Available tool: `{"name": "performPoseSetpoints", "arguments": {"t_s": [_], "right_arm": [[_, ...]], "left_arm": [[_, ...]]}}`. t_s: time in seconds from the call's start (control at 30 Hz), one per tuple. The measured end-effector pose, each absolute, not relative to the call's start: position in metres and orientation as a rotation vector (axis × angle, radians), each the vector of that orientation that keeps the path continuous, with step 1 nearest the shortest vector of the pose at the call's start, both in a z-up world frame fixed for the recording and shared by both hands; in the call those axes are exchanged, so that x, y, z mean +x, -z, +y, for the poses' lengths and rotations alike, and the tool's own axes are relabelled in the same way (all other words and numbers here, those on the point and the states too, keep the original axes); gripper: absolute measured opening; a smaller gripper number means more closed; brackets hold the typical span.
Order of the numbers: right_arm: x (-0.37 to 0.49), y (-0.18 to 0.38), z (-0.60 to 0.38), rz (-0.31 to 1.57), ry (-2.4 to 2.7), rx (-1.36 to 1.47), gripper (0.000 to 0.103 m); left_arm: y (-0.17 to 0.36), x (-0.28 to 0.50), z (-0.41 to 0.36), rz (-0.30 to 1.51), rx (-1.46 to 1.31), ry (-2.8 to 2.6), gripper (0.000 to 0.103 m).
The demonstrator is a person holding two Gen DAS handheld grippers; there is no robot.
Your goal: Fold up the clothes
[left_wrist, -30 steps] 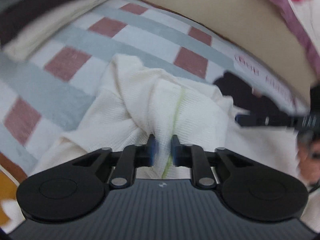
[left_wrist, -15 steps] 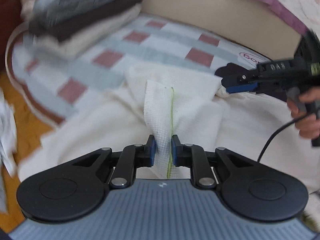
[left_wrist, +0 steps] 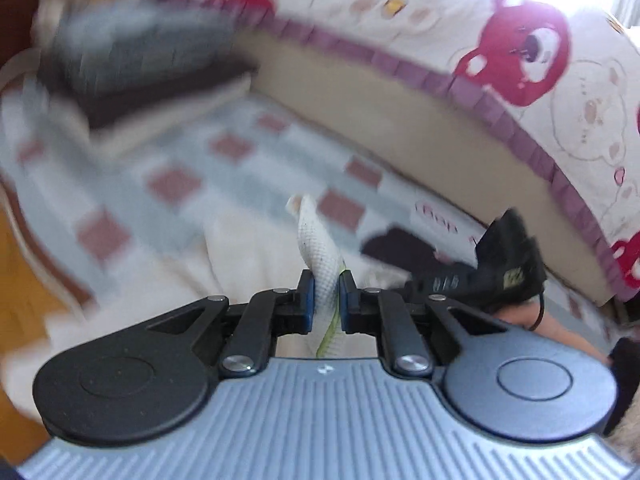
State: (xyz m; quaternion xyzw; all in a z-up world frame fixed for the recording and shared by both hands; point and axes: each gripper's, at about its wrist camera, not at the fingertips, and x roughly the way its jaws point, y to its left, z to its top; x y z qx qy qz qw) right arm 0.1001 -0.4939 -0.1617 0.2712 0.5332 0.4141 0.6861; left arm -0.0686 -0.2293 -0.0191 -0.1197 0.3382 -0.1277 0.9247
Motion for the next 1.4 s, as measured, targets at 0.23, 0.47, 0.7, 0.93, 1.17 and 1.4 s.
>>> {"name": "performPoseSetpoints", "arguments": {"t_s": [0.23,0.47,0.7,0.93,1.17,1.4], "right_arm": [[0.13,0.164,-0.505,1.114,-0.774,0.705,0.052],[0.147,0.157,-0.541,0.931,-0.574,0.658,0.061],[0.135,0.125,-0.571,0.928,-0.597,0.84,0.063],[0.055,0.108,-0.573,1.109,-0.533,0.926,0.066],[-0.035,0.124,-0.576,1.318,-0.43,1.138,0.066],[-0.082,0.142,-0.543,1.313,-0.467,1.467,0.066]], "left_arm": [[-0.037,-0.062,-0.22,0.531,-0.217,0.226,0.012],[-0.04,-0.067,-0.213,0.59,-0.25,0.204,0.012],[-0.004,-0.082,-0.217,0.688,-0.238,0.203,0.012],[0.02,-0.076,-0.206,0.724,-0.447,0.226,0.012],[0.025,-0.062,-0.216,0.703,-0.545,0.273,0.012],[0.01,-0.067,-0.242,0.622,-0.584,0.371,0.012]]}}
